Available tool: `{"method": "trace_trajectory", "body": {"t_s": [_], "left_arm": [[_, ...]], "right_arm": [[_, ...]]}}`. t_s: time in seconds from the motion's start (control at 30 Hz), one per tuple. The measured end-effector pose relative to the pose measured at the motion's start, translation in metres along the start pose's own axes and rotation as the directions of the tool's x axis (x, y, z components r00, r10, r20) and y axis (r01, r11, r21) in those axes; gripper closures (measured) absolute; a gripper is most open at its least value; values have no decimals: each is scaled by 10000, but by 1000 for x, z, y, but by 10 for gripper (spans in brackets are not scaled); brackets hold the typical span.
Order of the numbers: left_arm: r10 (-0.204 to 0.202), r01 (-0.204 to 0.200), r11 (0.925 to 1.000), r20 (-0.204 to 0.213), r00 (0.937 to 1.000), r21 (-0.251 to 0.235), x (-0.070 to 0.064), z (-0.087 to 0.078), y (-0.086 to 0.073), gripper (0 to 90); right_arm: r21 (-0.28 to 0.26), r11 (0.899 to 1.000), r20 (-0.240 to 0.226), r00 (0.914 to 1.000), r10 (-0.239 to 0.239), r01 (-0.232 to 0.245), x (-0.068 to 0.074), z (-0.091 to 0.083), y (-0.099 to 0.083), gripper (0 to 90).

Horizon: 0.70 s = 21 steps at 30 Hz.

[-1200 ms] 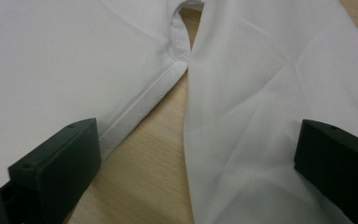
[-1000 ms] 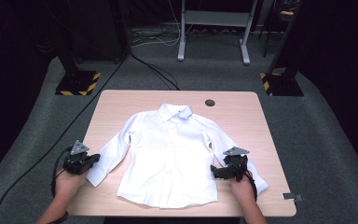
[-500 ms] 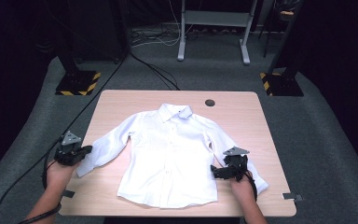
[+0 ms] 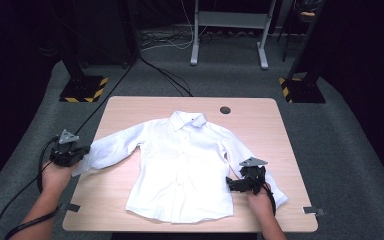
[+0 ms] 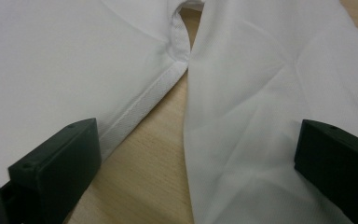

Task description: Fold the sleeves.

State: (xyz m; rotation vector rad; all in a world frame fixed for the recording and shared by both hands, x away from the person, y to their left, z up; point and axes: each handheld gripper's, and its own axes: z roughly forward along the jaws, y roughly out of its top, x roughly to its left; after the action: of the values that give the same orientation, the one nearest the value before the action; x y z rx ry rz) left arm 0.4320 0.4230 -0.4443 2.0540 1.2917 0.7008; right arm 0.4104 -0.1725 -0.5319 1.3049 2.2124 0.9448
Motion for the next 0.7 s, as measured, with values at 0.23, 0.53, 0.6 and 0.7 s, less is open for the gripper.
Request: {"method": "trace_trajectory", "body": {"t_s": [0.23, 0.53, 0.6, 0.7], "left_arm": [[98, -98, 10000, -297, 9995, 5, 4, -2, 15, 882], [615, -622, 9977, -273, 9977, -261, -4, -9, 36, 882], [844, -852, 9958, -247, 9961, -331, -9, -11, 40, 882], [1205, -1211, 9913, -139, 9926, -512, -17, -14, 46, 882]], "right_arm": [[0, 10000, 0, 10000, 10, -10, 0, 0, 0, 0], [-3, 10000, 0, 10000, 1, -1, 0, 0, 0, 0], [-2, 10000, 2, 10000, 2, -2, 0, 0, 0, 0], [1, 10000, 0, 10000, 5, -5, 0, 0, 0, 0]]}}
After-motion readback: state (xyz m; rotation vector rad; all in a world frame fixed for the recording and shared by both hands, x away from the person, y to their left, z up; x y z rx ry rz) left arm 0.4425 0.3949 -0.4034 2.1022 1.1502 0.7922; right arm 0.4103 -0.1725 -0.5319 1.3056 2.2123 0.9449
